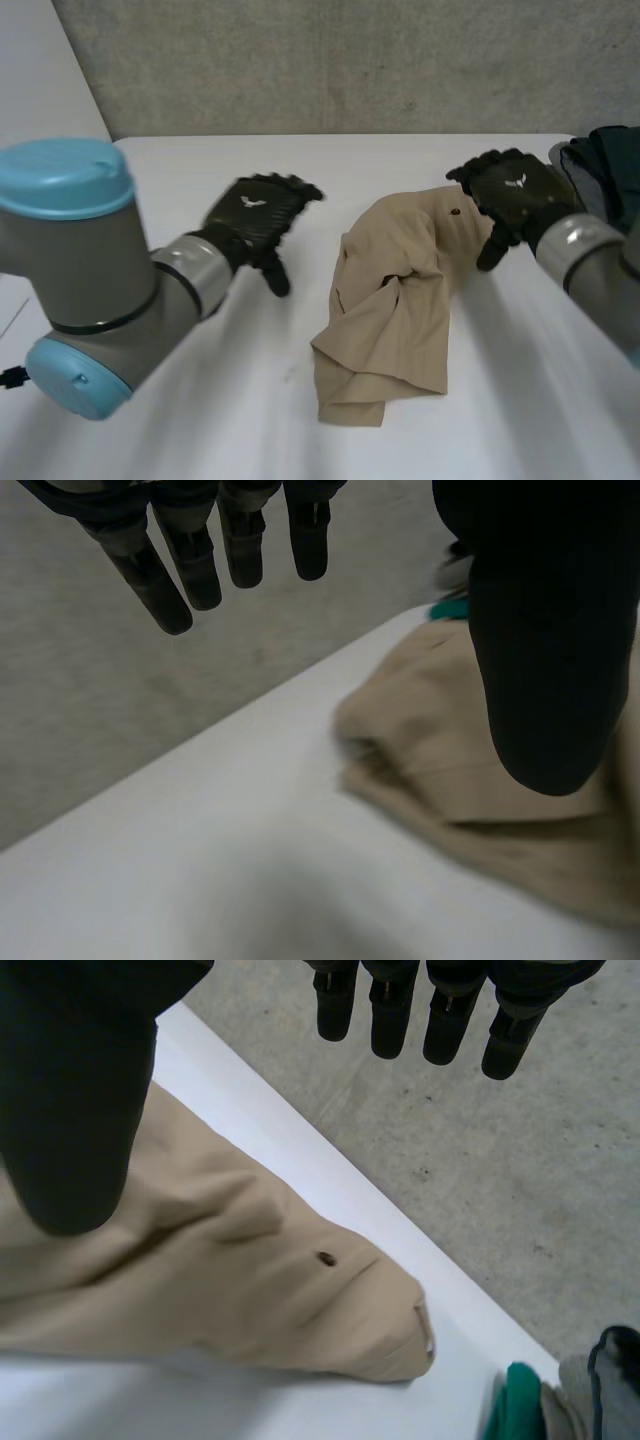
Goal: Fold the laundry.
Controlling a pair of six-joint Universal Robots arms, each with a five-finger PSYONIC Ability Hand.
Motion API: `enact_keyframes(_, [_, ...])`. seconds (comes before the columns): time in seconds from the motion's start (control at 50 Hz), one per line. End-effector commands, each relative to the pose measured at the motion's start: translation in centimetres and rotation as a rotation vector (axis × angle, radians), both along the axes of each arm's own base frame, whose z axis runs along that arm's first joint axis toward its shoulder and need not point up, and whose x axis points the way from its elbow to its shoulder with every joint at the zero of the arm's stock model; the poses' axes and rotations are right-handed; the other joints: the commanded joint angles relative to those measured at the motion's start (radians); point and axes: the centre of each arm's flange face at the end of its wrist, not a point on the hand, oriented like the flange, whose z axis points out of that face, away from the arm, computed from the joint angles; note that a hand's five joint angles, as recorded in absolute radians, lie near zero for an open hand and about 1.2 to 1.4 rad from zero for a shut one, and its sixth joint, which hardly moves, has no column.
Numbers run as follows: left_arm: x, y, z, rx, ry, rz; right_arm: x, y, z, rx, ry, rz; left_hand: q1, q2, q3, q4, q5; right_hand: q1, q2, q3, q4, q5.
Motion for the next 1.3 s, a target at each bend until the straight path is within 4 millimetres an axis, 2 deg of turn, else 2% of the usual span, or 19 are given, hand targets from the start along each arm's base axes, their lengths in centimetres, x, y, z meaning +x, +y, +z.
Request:
enact_keyframes(0.02, [-4.8, 4.5, -1.4, 0.076, -0.042, -0.1, 0.4, -8.2, -3.5, -0.04, 0.136, 0.069, -0.027, -0.033, -0.032, -0.024, -0.046, -0.045, -0.03, -0.031, -0.032, -0.041])
enact_keyframes(0.12, [-6.8, 4.6, -3.8, 0.027, -0.087, -0.045, 0.2, -11.5, -6.6, -0.083, 0.269, 0.092, -0.027, -0.033, -0.032, -0.024, -0.046, -0.045, -0.03, -0.031, -0.032, -0.041])
enact_keyframes(0.28, [-9.3, 3.8, -8.2, -0.057, -0.185, -0.06, 0.3, -13.2, -11.1, -0.105, 0.401, 0.14, -0.027, -0.033, -0.032, -0.024, -0.046, -0.045, -0.03, -0.031, -0.032, -0.041])
enact_keyframes(0.38, [-9.2, 2.6, -8.8, -0.086, -0.217, -0.045, 0.3, -14.2, -12.8, -0.137, 0.397, 0.131, 0.416, 0.41, 0.411, 0.419, 0.397, 0.118, 0.134, 0.133, 0.132, 0.123])
enact_keyframes(0.44, [-8.8, 1.2, -7.5, -0.125, -0.182, -0.009, 0.3, -15.1, -13.0, -0.18, 0.385, 0.119, 0.95, 0.945, 0.945, 0.953, 0.931, 0.778, 0.793, 0.792, 0.791, 0.782])
enact_keyframes(0.46, [-8.5, 0.4, -6.5, -0.156, -0.151, 0.012, 0.2, -15.9, -12.5, -0.222, 0.365, 0.101, 1.128, 1.123, 1.123, 1.131, 1.11, 1.172, 1.188, 1.187, 1.186, 1.177])
enact_keyframes(0.52, [-8.4, -1.3, -4.4, -0.235, -0.075, 0.049, 0.5, -16.9, -11.2, -0.295, 0.318, 0.073, 1.194, 1.189, 1.189, 1.197, 1.176, 1.176, 1.192, 1.191, 1.19, 1.181])
enact_keyframes(0.6, [-8.0, -5.2, 0.4, -0.445, 0.056, 0.105, 0.6, -18.5, -6.6, -0.458, 0.198, -0.024, 1.194, 1.189, 1.189, 1.197, 1.176, 1.176, 1.192, 1.191, 1.19, 1.181])
enact_keyframes(0.62, [-7.4, -7.1, 2.7, -0.548, 0.099, 0.135, 0.6, -18.9, -4.0, -0.54, 0.137, -0.074, 1.194, 1.189, 1.189, 1.197, 1.176, 1.176, 1.192, 1.191, 1.19, 1.181])
enact_keyframes(0.68, [-6.0, -10.0, 7.2, -0.717, 0.176, 0.189, 0.2, -19.0, 1.2, -0.698, 0.001, -0.161, 1.194, 1.189, 1.189, 1.197, 1.176, 1.176, 1.192, 1.191, 1.19, 1.181])
enact_keyframes(0.76, [-4.8, -11.0, 10.4, -0.785, 0.238, 0.191, 0.5, -17.3, 5.6, -0.814, -0.134, -0.158, 1.194, 1.189, 1.189, 1.197, 1.176, 1.176, 1.192, 1.191, 1.19, 1.181])
enact_keyframes(0.86, [-3.6, -10.6, 9.9, -0.747, 0.207, 0.144, 0.7, -14.4, 6.1, -0.793, -0.166, -0.079, 1.194, 1.189, 1.189, 1.197, 1.176, 1.176, 1.192, 1.191, 1.19, 1.181])
enact_keyframes(0.96, [-2.0, -10.0, 5.8, -0.643, 0.117, 0.107, 0.5, -11.0, 2.1, -0.603, -0.108, -0.02, 1.194, 1.189, 1.189, 1.197, 1.176, 1.176, 1.192, 1.191, 1.19, 1.181])
enact_keyframes(1.02, [-0.7, -8.9, 1.7, -0.524, 0.039, 0.079, 0.0, -7.1, -3.4, -0.346, -0.013, 0.029, 1.194, 1.189, 1.189, 1.197, 1.176, 1.176, 1.192, 1.191, 1.19, 1.181])
enact_keyframes(1.04, [0.0, -8.0, -0.7, -0.456, -0.002, 0.065, -0.1, -6.2, -4.4, -0.3, 0.01, 0.044, 1.194, 1.189, 1.189, 1.197, 1.176, 1.176, 1.192, 1.191, 1.19, 1.181])
enact_keyframes(1.12, [1.8, -5.2, -5.5, -0.301, -0.086, 0.037, -0.5, -1.5, -8.8, -0.1, 0.138, 0.136, 1.194, 1.189, 1.189, 1.197, 1.176, 1.071, 1.087, 1.086, 1.085, 1.075])
enact_keyframes(1.16, [2.5, -4.0, -6.8, -0.253, -0.111, 0.031, -0.7, 0.0, -9.8, -0.051, 0.181, 0.169, 1.194, 1.189, 1.189, 1.197, 1.176, 0.959, 0.975, 0.974, 0.973, 0.964])
enact_keyframes(1.22, [3.7, -1.9, -8.5, -0.185, -0.158, 0.018, -1.1, 2.0, -10.5, 0.002, 0.265, 0.214, 0.972, 0.967, 0.967, 0.975, 0.954, 0.727, 0.743, 0.742, 0.741, 0.732])
enact_keyframes(1.3, [4.4, 0.0, -8.2, -0.161, -0.213, -0.015, -1.7, 2.8, -8.9, 0.028, 0.312, 0.217, 0.632, 0.626, 0.627, 0.635, 0.613, 0.325, 0.341, 0.34, 0.339, 0.33])
